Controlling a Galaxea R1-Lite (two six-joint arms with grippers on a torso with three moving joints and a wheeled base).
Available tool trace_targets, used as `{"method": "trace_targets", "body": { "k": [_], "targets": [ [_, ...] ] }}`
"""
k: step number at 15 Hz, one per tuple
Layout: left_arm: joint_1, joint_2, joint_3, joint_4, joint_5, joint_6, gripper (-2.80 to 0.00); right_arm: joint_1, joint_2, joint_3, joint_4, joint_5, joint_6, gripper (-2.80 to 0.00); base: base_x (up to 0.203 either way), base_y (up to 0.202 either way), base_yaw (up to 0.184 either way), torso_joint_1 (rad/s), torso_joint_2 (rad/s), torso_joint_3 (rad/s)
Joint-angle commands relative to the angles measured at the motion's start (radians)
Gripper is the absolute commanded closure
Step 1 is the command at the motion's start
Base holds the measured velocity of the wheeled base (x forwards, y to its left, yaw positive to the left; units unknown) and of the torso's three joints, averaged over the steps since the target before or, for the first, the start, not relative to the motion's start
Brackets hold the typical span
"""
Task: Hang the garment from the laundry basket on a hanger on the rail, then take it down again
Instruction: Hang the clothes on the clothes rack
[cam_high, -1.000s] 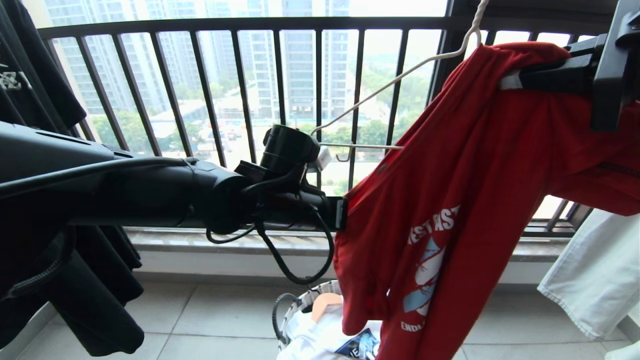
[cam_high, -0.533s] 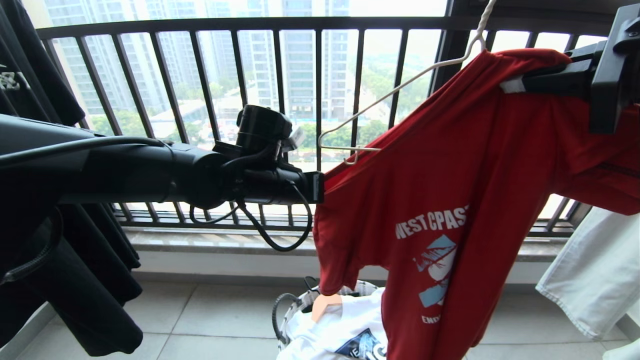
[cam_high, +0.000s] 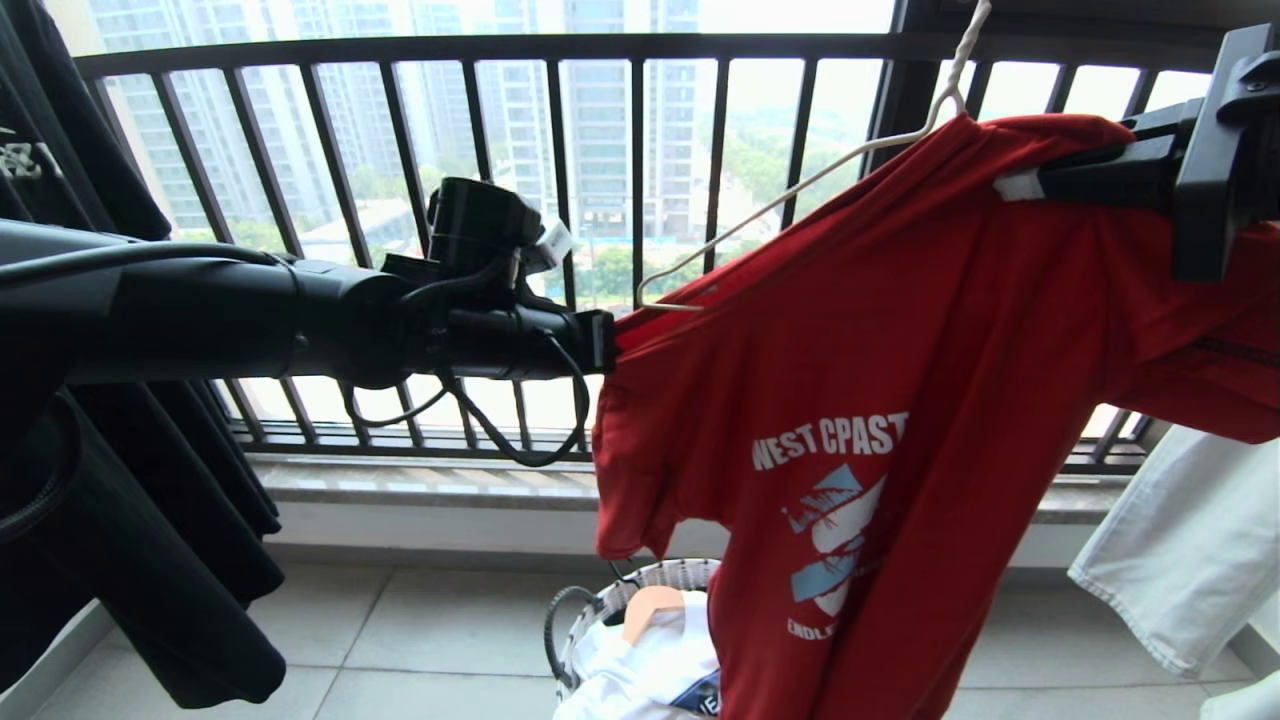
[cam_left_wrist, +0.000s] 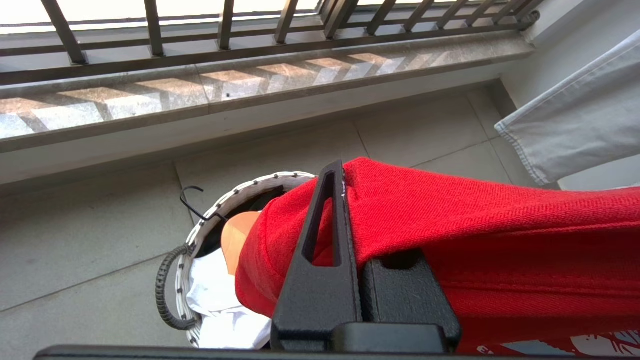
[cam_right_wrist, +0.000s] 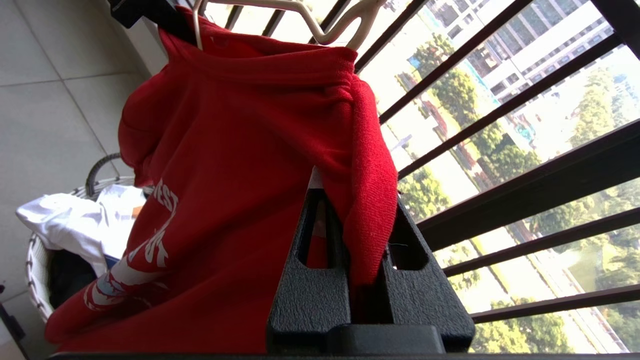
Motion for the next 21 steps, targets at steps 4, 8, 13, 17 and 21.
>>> {"method": "trace_targets", "body": {
  "k": [4, 8, 13, 17, 21],
  "targets": [
    [0.014, -0.039, 0.002, 0.000, -0.004, -0.002, 0.00, 0.000, 0.004, 0.021, 0.004, 0.002, -0.018, 0.00, 0.000, 0.000, 0.000, 0.000, 0.00, 0.000],
    [0.027, -0.071, 0.004, 0.001, -0.005, -0.003, 0.00, 0.000, 0.012, 0.083, 0.004, 0.000, -0.056, 0.00, 0.000, 0.000, 0.000, 0.000, 0.00, 0.000],
    [0.026, -0.136, -0.003, 0.088, -0.086, -0.003, 0.00, 0.013, 0.075, 0.099, 0.001, 0.009, -0.045, 0.00, 0.000, 0.000, 0.000, 0.000, 0.00, 0.000],
    [-0.024, -0.174, -0.091, 0.130, -0.088, -0.010, 0.00, 0.102, 0.146, 0.138, -0.114, 0.031, 0.085, 0.00, 0.000, 0.000, 0.000, 0.000, 0.00, 0.000],
    [-0.136, -0.172, -0.334, 0.447, -0.085, -0.009, 0.00, 0.130, 0.176, 0.240, -0.361, 0.111, 0.249, 0.00, 0.000, 0.000, 0.000, 0.000, 0.00, 0.000]
  ]
}}
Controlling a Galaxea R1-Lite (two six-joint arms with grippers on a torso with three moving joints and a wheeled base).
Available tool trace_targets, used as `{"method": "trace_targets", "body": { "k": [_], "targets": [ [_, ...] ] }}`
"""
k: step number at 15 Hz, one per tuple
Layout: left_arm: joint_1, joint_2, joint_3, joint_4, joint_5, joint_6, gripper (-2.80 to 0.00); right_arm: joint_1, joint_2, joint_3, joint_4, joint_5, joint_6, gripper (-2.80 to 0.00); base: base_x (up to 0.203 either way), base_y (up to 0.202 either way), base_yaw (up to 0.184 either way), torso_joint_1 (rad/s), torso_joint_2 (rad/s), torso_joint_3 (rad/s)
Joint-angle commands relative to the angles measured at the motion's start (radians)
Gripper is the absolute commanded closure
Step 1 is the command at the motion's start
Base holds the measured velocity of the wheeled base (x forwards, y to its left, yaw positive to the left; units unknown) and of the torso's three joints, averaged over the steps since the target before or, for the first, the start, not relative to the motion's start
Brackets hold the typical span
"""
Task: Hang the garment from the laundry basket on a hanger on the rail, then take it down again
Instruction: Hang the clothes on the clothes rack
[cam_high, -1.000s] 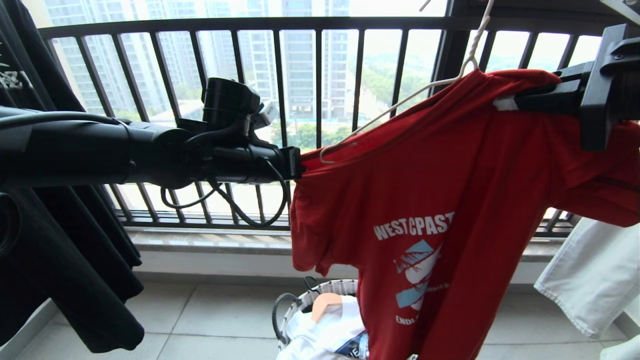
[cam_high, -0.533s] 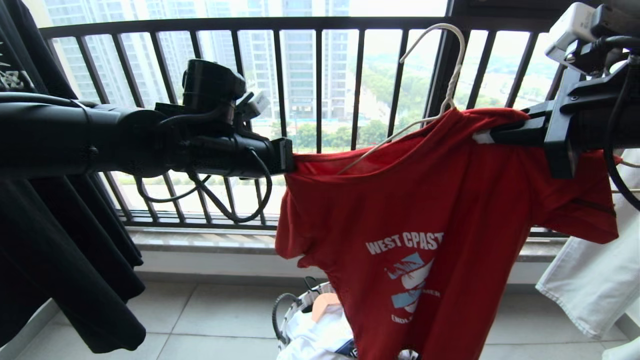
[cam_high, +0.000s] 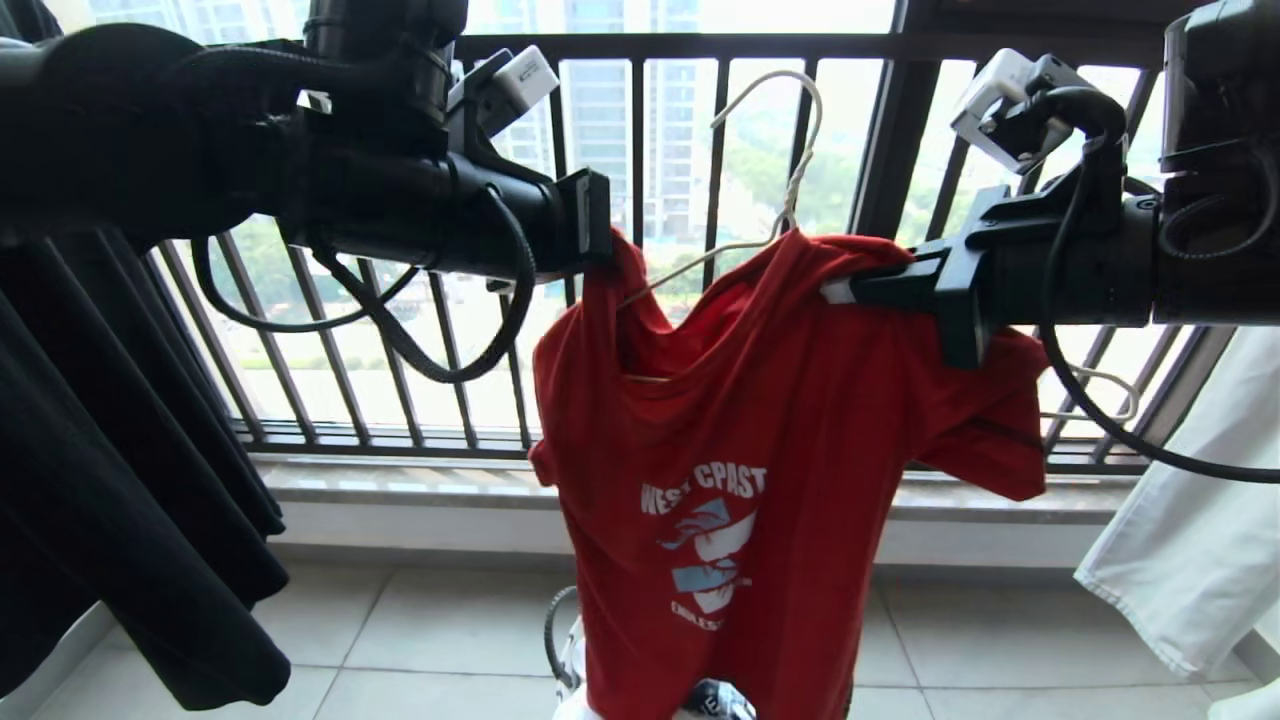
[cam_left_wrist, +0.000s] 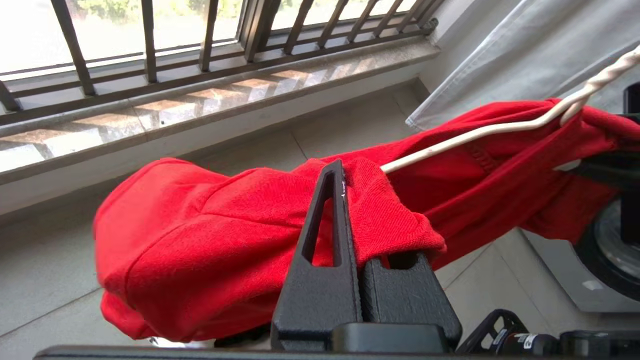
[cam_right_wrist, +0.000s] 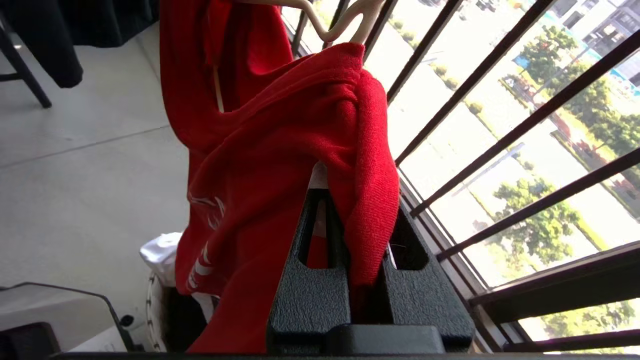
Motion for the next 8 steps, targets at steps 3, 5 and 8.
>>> {"method": "trace_targets", "body": {
  "k": [3, 5, 8],
  "targets": [
    [-0.118, -0.032, -0.092, 0.108, 0.008, 0.036, 0.00, 0.008, 0.011, 0.081, -0.144, 0.045, 0.076, 0.00, 0.000, 0.000, 0.000, 0.000, 0.00, 0.000],
    [-0.153, -0.061, -0.092, 0.107, 0.018, 0.039, 0.00, 0.007, -0.003, 0.080, -0.149, 0.067, 0.115, 0.00, 0.000, 0.000, 0.000, 0.000, 0.00, 0.000],
    [-0.176, -0.083, -0.092, 0.107, 0.032, 0.073, 0.00, 0.014, -0.015, 0.080, -0.149, 0.094, 0.139, 0.00, 0.000, 0.000, 0.000, 0.000, 0.00, 0.000]
  ]
}}
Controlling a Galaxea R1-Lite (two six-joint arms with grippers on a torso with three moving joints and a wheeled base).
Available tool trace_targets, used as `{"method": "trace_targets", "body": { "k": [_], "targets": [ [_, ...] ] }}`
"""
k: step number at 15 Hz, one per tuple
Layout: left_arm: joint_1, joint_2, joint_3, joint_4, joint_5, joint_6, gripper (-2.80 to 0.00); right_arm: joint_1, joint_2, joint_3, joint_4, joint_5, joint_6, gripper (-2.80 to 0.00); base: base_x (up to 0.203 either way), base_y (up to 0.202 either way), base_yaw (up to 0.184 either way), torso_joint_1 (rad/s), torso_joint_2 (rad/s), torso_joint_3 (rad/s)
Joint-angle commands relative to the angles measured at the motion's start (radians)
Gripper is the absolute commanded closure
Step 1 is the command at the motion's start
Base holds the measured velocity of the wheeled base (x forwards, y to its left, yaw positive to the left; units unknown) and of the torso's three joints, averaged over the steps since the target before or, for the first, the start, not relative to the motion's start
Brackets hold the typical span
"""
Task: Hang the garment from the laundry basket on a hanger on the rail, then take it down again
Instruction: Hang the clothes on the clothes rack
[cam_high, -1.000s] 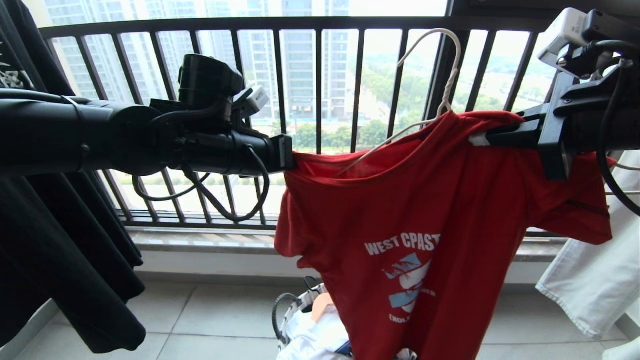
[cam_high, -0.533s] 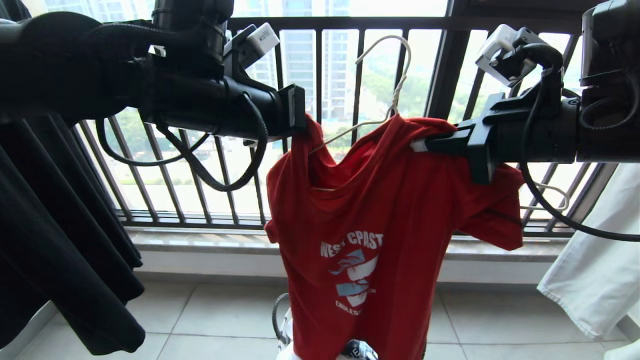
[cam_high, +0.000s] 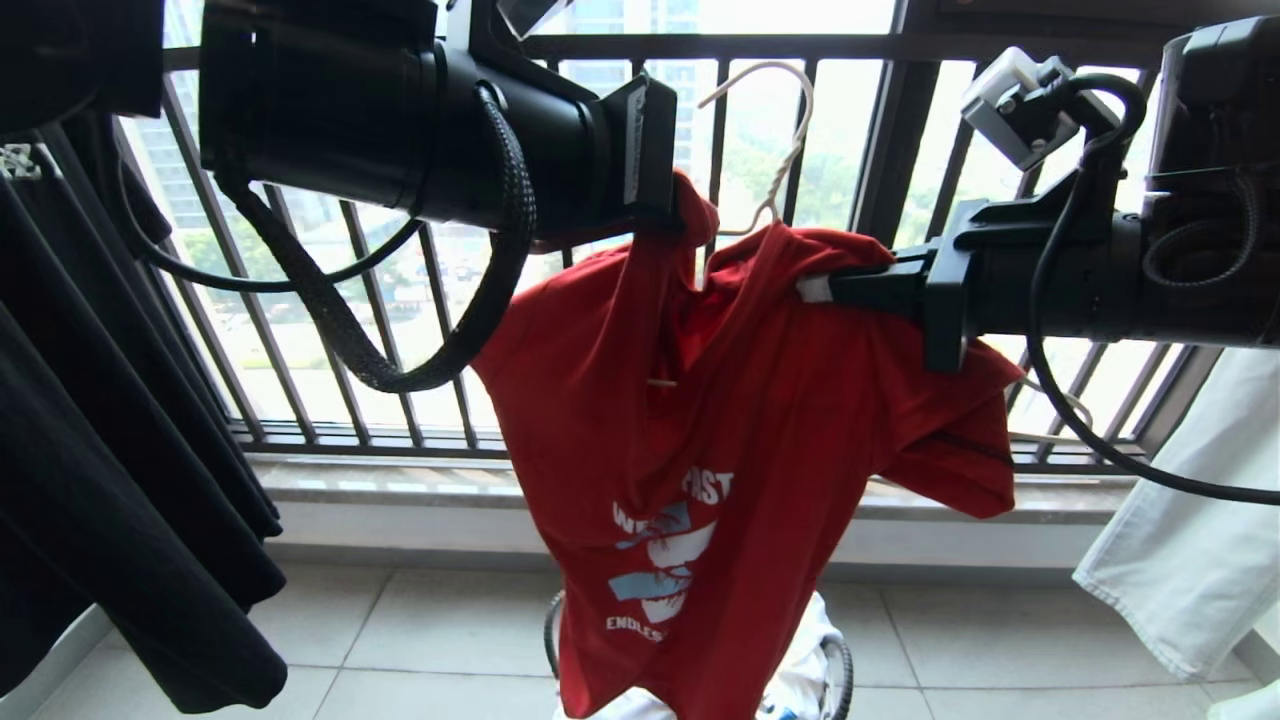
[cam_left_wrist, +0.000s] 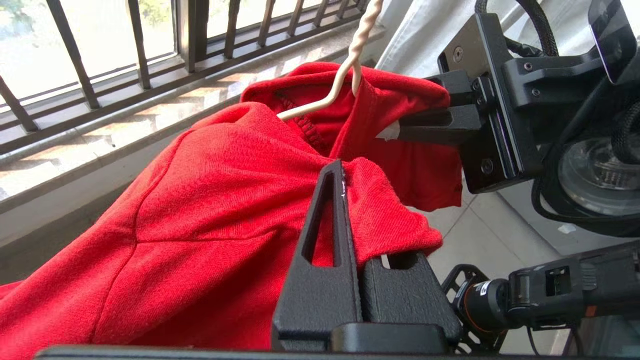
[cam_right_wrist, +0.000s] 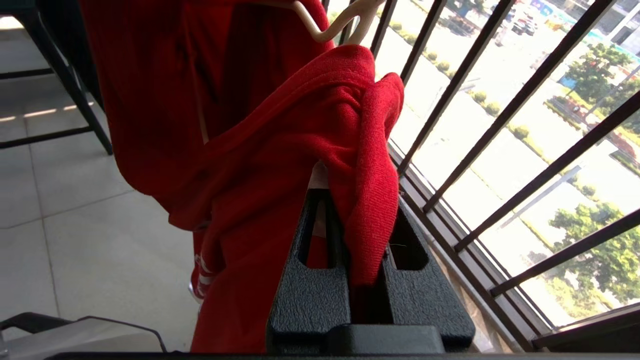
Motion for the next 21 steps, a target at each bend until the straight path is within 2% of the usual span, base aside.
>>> {"method": "trace_targets", "body": {
  "k": [1, 5, 7, 13, 14, 21],
  "targets": [
    [-0.013, -0.018, 0.000, 0.002, 0.025, 0.030, 0.00, 0.025, -0.012, 0.000, 0.001, 0.008, 0.012, 0.00, 0.000, 0.000, 0.000, 0.000, 0.00, 0.000],
    [-0.012, -0.014, 0.000, -0.069, 0.097, 0.073, 0.00, 0.083, -0.018, 0.000, 0.001, 0.006, 0.030, 0.00, 0.000, 0.000, 0.000, 0.000, 0.00, 0.000],
    [-0.007, -0.016, -0.001, -0.073, 0.126, 0.134, 0.00, 0.092, -0.018, -0.001, 0.001, 0.006, 0.030, 0.00, 0.000, 0.000, 0.000, 0.000, 0.00, 0.000],
    [-0.026, -0.023, 0.002, -0.072, 0.134, 0.145, 0.00, 0.102, -0.015, -0.020, 0.001, 0.006, 0.032, 0.00, 0.000, 0.000, 0.000, 0.000, 0.00, 0.000],
    [-0.035, -0.026, 0.003, -0.072, 0.134, 0.159, -2.80, 0.102, -0.018, -0.020, 0.001, 0.006, 0.032, 0.00, 0.000, 0.000, 0.000, 0.000, 0.00, 0.000],
    [-0.075, -0.068, 0.020, -0.063, 0.133, 0.170, -2.80, 0.107, -0.029, -0.022, 0.001, 0.005, 0.032, 0.00, 0.000, 0.000, 0.000, 0.000, 0.00, 0.000]
  ]
}}
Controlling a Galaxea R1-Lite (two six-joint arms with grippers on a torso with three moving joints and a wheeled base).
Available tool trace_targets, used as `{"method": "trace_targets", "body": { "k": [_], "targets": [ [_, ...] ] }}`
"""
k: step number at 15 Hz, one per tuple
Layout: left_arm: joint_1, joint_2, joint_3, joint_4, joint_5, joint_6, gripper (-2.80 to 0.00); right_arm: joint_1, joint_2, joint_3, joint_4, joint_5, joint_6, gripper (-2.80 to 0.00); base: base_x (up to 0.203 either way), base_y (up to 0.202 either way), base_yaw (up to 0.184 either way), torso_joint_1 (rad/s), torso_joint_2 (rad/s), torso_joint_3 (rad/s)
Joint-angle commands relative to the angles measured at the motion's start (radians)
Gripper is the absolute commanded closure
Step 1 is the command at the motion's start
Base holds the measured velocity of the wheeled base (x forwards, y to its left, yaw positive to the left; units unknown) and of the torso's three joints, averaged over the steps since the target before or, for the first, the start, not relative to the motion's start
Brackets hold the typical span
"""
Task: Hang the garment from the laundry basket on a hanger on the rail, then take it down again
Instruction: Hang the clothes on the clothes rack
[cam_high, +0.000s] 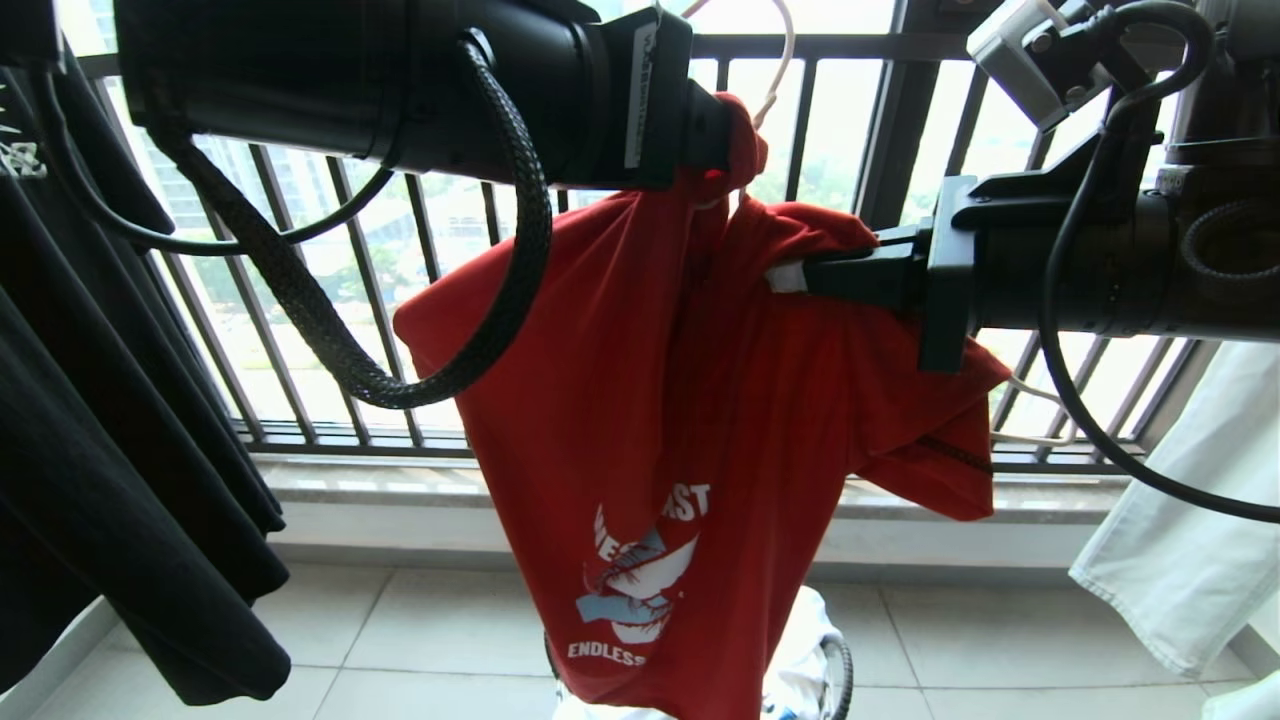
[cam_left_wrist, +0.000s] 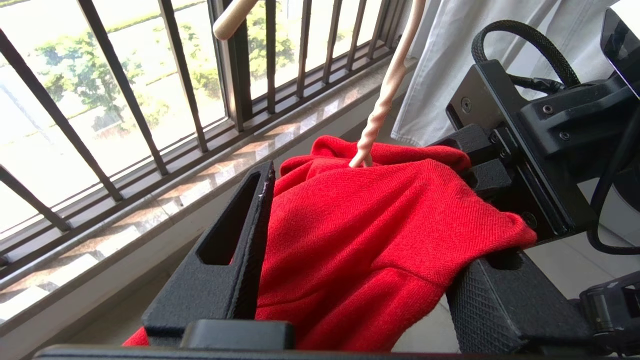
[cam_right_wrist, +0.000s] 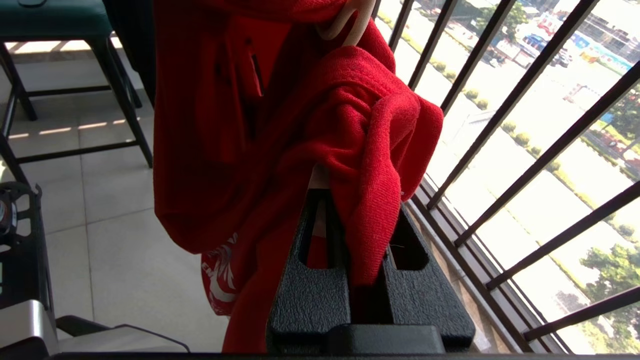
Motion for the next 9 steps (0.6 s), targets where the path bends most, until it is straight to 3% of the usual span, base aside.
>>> {"method": "trace_targets", "body": {
  "k": [1, 2, 4, 6, 9],
  "targets": [
    [-0.013, -0.040, 0.023, 0.008, -0.002, 0.001, -2.80, 0.000, 0.000, 0.000, -0.001, 0.000, -0.005, 0.00, 0.000, 0.000, 0.000, 0.000, 0.00, 0.000],
    [-0.015, -0.055, 0.028, 0.045, -0.001, 0.011, -2.80, 0.000, 0.001, 0.000, 0.001, -0.003, -0.005, 0.00, 0.000, 0.000, 0.000, 0.000, 0.00, 0.000],
    [-0.015, -0.064, 0.003, 0.210, 0.035, 0.095, -2.80, -0.001, 0.000, 0.001, 0.001, -0.007, -0.005, 0.00, 0.000, 0.000, 0.000, 0.000, 0.00, 0.000],
    [-0.015, -0.062, -0.005, 0.255, 0.189, 0.135, -2.80, 0.000, -0.012, 0.004, 0.002, -0.017, -0.007, 0.00, 0.000, 0.000, 0.000, 0.000, 0.00, 0.000],
    [-0.015, -0.075, -0.008, 0.262, 0.243, 0.211, -2.80, 0.000, -0.020, 0.008, 0.007, -0.025, -0.007, 0.00, 0.000, 0.000, 0.000, 0.000, 0.00, 0.000]
  ]
}}
